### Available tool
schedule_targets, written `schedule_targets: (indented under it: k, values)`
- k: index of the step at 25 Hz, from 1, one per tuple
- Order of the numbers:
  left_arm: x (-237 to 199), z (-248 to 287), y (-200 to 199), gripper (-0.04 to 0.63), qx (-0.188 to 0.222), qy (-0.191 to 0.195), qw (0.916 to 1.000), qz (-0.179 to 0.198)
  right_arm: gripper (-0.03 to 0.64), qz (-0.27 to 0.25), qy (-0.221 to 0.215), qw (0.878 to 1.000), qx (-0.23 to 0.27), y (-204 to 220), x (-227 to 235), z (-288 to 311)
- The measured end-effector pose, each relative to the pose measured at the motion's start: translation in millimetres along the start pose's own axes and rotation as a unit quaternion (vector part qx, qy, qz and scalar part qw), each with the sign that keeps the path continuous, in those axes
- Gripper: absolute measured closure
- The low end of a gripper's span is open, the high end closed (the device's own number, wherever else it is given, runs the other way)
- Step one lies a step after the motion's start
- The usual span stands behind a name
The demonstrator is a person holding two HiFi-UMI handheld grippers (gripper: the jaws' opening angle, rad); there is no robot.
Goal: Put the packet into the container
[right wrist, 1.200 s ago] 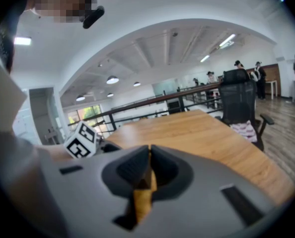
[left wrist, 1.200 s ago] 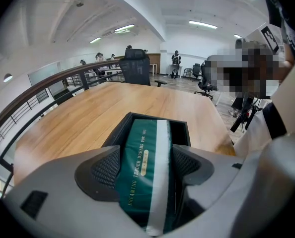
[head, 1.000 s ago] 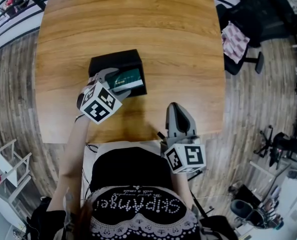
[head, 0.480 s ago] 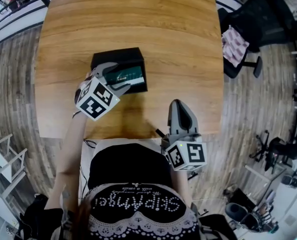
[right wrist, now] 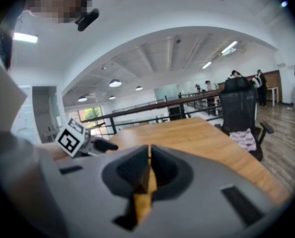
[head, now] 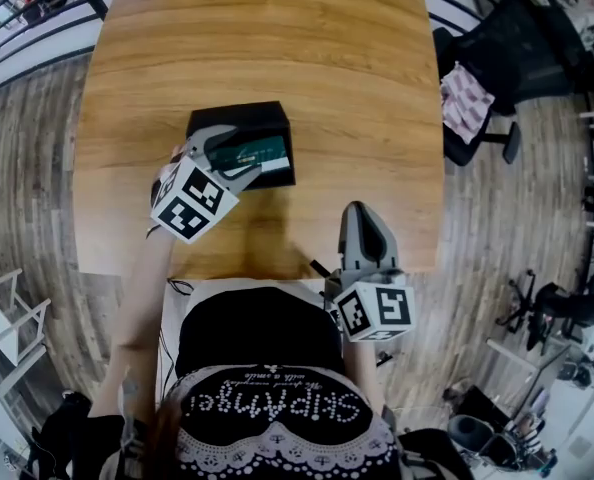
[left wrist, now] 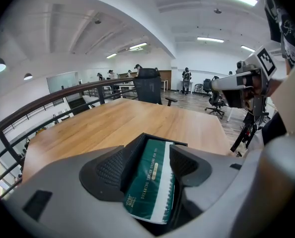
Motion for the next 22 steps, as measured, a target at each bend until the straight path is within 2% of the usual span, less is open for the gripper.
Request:
schedule_targets:
  k: [2,10,22]
  values:
    - [-4,-5,-8,0.348,0.021,-0.020,0.9996,0.000,0.580,-0.003,0.000,1.000,0.003,-2,0,-1]
    - [-13,-25,-34,0.382,0.074,-0.061,0.9953,-0.009,0.580,-0.018,0.013,1.000,0.021,-18,12,-7]
    - [-29,-80,-64,0.509,0.168,-0.144,0.9742,-0.041,0.580,-0.035,0.013,0.999,0.036,-35,17,-7]
Point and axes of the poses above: the fingertips, and each gripper's own axes: z forward along the fingers, x to its right, y out of its underside, the point moved 2 cm from there along -z, backward along the fingers, and after that the axes turned 3 degrees about x, right-handed, at the moved point
